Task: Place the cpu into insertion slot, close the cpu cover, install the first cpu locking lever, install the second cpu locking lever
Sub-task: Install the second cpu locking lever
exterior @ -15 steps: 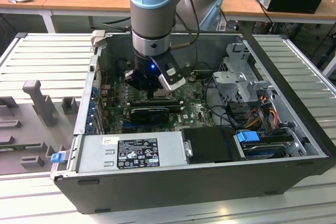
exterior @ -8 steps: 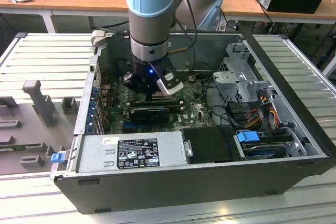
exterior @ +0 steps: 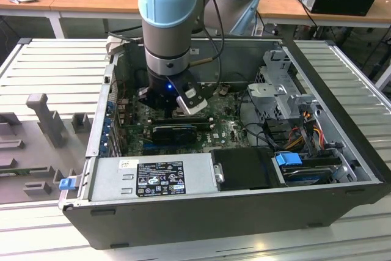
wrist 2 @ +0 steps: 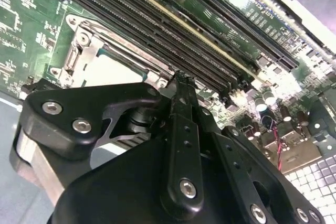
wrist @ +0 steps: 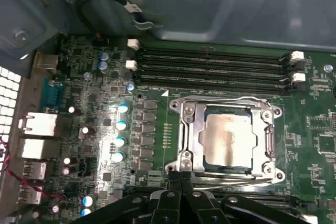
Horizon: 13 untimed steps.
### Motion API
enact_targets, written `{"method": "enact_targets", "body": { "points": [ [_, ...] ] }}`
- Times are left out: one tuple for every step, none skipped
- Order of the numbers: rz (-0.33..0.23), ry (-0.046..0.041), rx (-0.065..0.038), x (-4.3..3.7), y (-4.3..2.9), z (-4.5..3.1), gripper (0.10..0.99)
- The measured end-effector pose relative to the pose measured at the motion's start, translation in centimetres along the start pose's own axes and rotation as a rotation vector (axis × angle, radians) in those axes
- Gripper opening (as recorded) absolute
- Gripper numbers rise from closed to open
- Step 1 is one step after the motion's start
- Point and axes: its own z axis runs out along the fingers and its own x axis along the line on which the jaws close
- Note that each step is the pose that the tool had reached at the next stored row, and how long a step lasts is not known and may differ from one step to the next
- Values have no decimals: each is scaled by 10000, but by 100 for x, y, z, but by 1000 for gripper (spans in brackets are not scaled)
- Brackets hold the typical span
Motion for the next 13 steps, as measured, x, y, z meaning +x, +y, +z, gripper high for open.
{"method": "enact_targets", "body": {
  "points": [
    [0,-5,-67,3,-15,-2,106],
    [2,-9,-126,4,-31,-5,106],
    [4,-14,-227,6,-63,-12,106],
    [4,-20,-315,7,-84,-16,106],
    [3,-26,-409,8,-101,-19,106],
    [4,-33,-535,9,-117,-22,106],
    [6,-40,-649,10,-128,-24,106],
    [6,-42,-683,10,-133,-24,106],
    [6,-45,-699,11,-136,-18,106],
    [8,-47,-705,11,-138,-9,106],
    [7,-45,-704,11,-141,3,106],
    [6,-44,-704,11,-144,14,106],
    [6,-45,-705,11,-145,20,106]
  ]
}}
